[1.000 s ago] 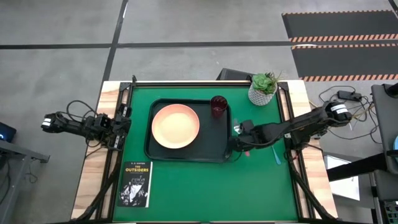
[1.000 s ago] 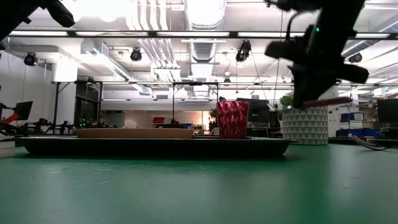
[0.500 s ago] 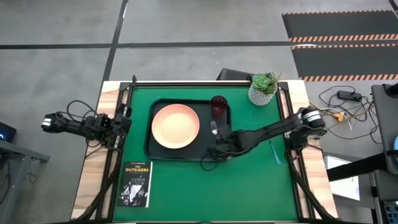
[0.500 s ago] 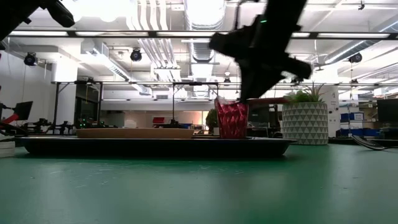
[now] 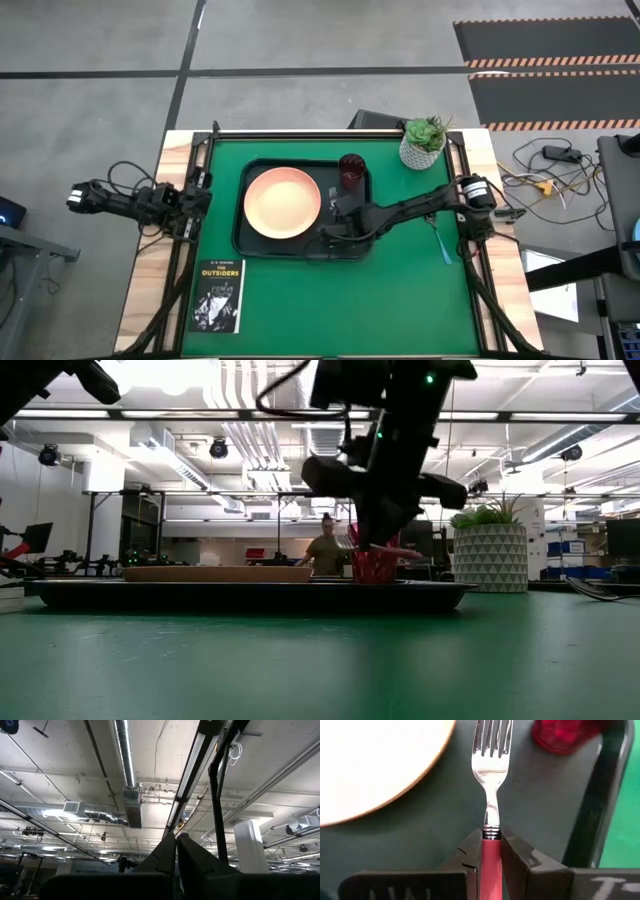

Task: Pick and place plate/cup/fork/spoon on tray
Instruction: Put the red fork on the right of the black tray

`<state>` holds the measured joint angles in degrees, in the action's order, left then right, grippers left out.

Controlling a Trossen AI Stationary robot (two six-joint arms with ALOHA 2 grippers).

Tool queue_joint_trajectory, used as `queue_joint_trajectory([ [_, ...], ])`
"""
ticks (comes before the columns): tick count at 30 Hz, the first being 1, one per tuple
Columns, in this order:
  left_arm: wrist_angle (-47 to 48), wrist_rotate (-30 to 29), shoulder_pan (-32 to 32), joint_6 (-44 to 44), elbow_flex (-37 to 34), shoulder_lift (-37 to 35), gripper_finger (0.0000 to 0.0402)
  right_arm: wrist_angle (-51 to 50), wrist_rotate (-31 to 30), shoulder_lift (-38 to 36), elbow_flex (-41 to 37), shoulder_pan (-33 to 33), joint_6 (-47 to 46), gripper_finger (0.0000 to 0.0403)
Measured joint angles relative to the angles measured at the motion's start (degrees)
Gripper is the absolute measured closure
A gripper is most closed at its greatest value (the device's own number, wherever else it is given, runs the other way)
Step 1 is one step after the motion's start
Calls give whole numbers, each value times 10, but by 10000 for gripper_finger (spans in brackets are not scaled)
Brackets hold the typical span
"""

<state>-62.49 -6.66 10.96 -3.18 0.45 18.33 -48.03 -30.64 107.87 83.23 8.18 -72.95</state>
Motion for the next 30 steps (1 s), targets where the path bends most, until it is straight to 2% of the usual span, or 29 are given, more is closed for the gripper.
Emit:
queue_joint_trajectory([
  [10,2,2,0,4,0,0,402,4,-25,0,-39,-11,-133,357],
  [13,2,3,0,27,0,0,402,3,-25,0,-46,-11,-149,358],
  [30,-3,4,0,28,0,-3,402,8,-6,19,-87,-11,-199,359],
])
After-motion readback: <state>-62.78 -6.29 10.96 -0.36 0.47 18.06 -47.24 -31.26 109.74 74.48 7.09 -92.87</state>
